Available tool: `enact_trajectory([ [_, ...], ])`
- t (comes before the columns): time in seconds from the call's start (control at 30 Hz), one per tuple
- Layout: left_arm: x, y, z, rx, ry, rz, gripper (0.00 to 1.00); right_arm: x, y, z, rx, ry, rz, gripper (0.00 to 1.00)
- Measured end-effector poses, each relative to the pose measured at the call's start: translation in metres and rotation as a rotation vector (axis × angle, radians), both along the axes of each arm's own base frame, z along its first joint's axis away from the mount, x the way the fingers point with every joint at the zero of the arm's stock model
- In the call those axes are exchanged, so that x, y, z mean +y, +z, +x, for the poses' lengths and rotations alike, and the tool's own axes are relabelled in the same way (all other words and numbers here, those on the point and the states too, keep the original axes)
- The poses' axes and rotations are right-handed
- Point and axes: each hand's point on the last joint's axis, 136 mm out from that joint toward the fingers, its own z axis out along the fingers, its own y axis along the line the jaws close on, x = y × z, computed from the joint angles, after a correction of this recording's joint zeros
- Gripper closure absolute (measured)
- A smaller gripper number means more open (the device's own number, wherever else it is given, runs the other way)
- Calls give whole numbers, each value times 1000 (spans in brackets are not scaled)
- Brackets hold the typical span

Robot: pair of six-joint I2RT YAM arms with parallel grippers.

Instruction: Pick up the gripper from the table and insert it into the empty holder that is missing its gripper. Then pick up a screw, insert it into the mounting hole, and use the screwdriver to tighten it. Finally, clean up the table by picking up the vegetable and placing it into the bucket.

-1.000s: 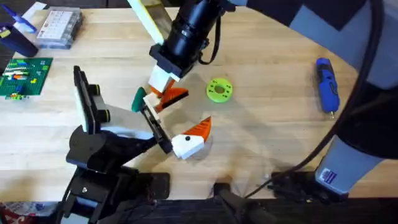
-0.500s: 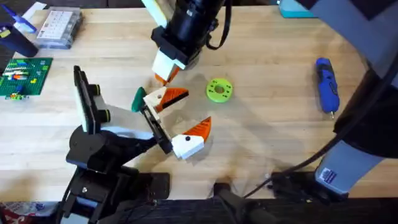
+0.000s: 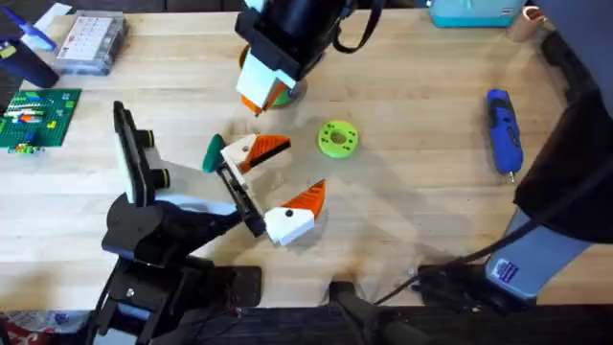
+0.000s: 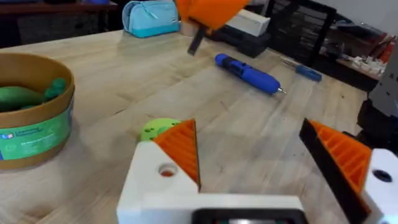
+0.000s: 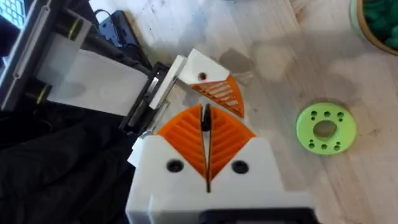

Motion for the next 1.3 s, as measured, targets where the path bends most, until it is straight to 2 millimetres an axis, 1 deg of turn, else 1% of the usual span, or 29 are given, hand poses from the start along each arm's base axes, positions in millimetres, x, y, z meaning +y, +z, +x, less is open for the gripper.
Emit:
enact_trajectory([
  [0.17, 0, 0, 0, 0, 0, 0, 11, 3, 13, 2, -32, 1, 34, 998],
  [0.33, 0, 0, 0, 0, 0, 0, 11, 4, 14, -1, -34, 8, 36, 998],
  [0.47, 0, 0, 0, 0, 0, 0, 11, 10, 12, -11, -31, 42, 32, 998],
  [0.57, 0, 0, 0, 0, 0, 0, 11, 16, 7, -20, -34, 77, 12, 998],
  [0.67, 0, 0, 0, 0, 0, 0, 11, 20, -4, -24, -39, 101, -30, 998],
  [0.93, 0, 0, 0, 0, 0, 0, 11, 27, -32, -24, -34, 134, -109, 998],
  [1.1, 0, 0, 0, 0, 0, 0, 11, 29, -39, -23, -34, 140, -128, 998],
  [1.3, 0, 0, 0, 0, 0, 0, 11, 31, -40, -21, -49, 151, -124, 998],
])
